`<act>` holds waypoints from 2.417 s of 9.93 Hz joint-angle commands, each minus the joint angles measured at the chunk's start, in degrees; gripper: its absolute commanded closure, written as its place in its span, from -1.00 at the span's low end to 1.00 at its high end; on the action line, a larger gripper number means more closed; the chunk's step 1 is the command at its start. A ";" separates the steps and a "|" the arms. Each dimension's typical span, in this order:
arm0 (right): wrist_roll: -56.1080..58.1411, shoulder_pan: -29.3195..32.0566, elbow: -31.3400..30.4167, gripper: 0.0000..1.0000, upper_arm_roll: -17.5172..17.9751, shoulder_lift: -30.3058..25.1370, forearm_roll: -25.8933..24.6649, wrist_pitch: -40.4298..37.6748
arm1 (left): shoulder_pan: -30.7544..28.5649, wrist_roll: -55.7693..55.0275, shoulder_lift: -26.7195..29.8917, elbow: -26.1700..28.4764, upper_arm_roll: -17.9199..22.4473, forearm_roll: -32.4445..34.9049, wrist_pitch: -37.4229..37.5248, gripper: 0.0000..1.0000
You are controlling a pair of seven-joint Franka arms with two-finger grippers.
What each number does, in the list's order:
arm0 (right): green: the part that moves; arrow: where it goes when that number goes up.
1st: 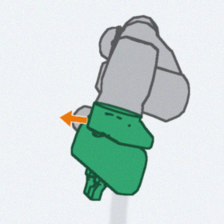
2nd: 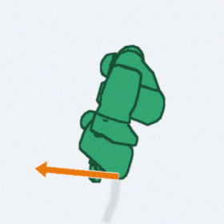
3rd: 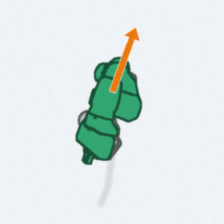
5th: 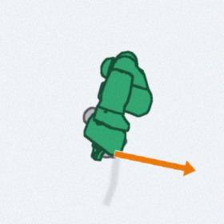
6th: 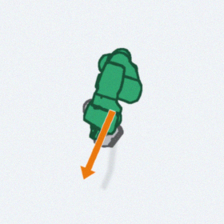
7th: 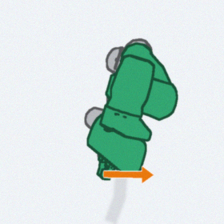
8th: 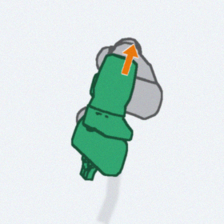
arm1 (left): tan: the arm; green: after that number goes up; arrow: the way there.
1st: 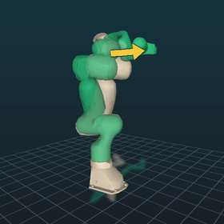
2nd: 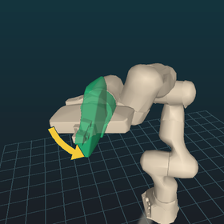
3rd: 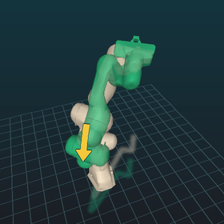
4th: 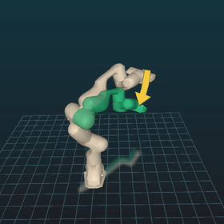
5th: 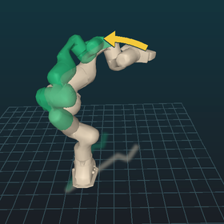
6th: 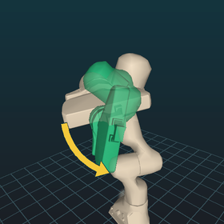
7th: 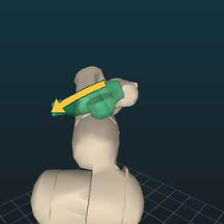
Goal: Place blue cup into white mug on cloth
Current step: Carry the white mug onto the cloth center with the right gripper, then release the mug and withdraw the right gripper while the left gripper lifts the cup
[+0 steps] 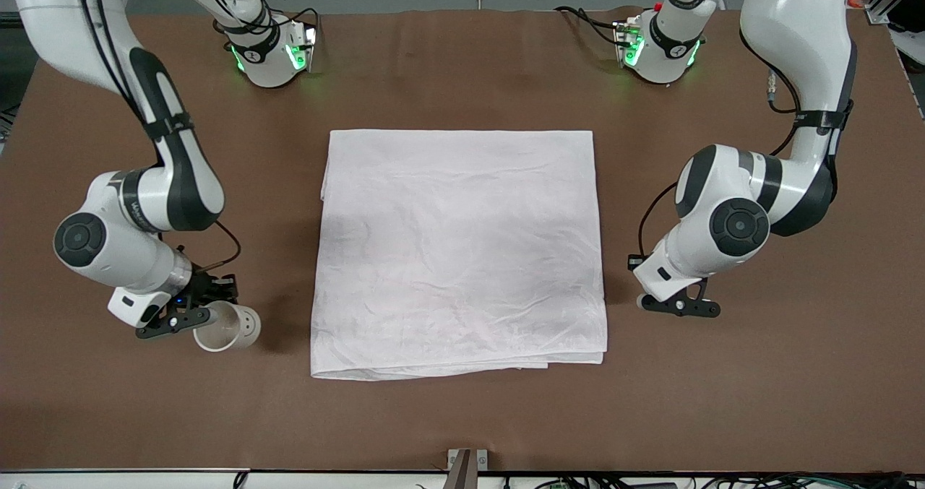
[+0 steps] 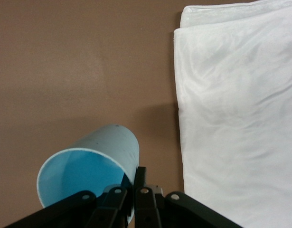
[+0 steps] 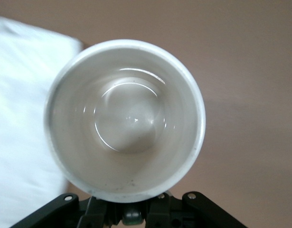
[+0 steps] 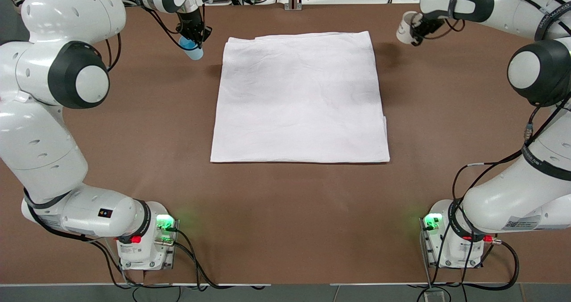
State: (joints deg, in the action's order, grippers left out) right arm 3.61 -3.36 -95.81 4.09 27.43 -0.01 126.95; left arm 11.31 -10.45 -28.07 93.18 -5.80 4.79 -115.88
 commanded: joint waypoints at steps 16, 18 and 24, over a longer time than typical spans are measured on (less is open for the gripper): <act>-48.70 -36.11 4.14 -1.00 0.13 8.18 -2.45 2.28 | -3.66 5.27 0.65 -5.81 -0.18 -1.01 0.83 1.00; -47.04 -34.45 4.14 -1.00 0.13 1.44 -2.19 -5.87 | -2.96 5.18 1.09 -7.13 -0.70 -1.09 1.70 1.00; -34.05 -19.09 5.36 -1.00 0.04 -18.97 2.03 -24.26 | 0.45 3.95 -0.13 -12.32 -9.57 -6.72 4.26 1.00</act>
State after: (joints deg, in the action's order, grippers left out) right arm -34.02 -27.37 -88.89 3.52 12.35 0.85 104.90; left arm 9.70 -6.03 -27.01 82.49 -14.00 -1.01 -112.56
